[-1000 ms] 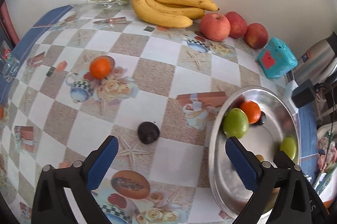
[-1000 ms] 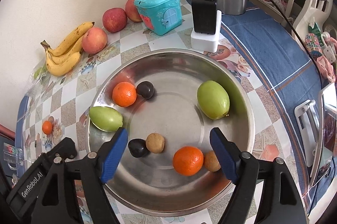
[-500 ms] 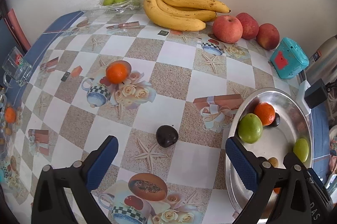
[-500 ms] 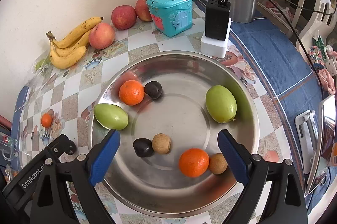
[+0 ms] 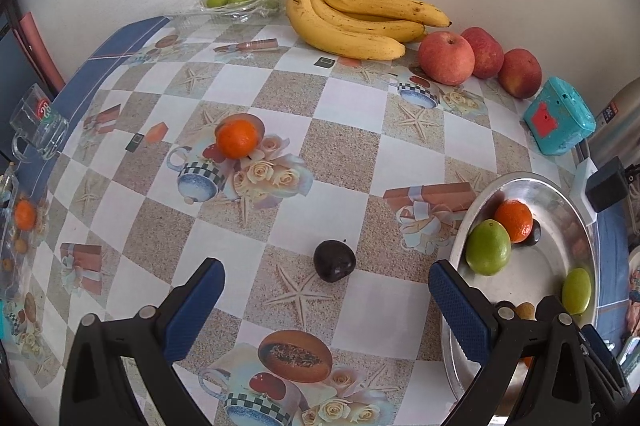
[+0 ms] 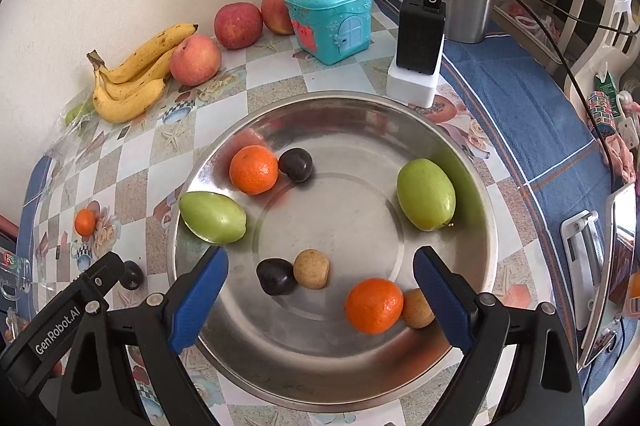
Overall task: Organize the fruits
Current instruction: 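Lift both open tools out of the bowl toward the dark plum and orange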
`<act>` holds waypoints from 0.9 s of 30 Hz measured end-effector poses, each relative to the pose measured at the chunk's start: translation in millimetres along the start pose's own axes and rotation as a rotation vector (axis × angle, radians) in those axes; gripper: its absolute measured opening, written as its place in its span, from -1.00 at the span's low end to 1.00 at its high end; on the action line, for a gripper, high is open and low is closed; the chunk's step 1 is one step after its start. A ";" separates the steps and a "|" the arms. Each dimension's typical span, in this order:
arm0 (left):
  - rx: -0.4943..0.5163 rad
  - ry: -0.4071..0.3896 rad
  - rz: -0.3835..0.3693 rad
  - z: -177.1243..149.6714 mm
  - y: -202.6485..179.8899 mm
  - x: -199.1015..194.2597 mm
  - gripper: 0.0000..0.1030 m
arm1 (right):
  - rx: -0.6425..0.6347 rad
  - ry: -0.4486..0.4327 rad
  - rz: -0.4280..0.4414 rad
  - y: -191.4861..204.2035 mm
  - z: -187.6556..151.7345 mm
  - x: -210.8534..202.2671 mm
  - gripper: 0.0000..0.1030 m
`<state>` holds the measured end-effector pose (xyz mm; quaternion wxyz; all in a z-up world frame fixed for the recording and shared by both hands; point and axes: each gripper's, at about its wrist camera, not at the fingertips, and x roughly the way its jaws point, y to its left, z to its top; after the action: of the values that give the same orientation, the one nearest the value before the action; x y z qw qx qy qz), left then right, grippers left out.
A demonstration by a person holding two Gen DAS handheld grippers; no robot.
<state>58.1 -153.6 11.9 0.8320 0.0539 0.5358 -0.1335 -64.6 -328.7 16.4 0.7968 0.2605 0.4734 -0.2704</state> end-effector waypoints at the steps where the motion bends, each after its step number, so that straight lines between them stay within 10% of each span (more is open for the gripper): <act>1: -0.008 0.003 0.003 0.5 2.8 0.5 1.00 | -0.002 0.003 -0.001 1.1 -0.1 0.3 0.82; 27: -0.405 0.032 0.117 20.0 150.8 5.7 1.00 | -0.165 0.047 0.068 111.5 -18.7 11.6 0.82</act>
<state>120.1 -14.6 7.2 0.8236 -0.0812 0.5607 0.0264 4.2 -238.3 16.0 0.8129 0.2160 0.5037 -0.1970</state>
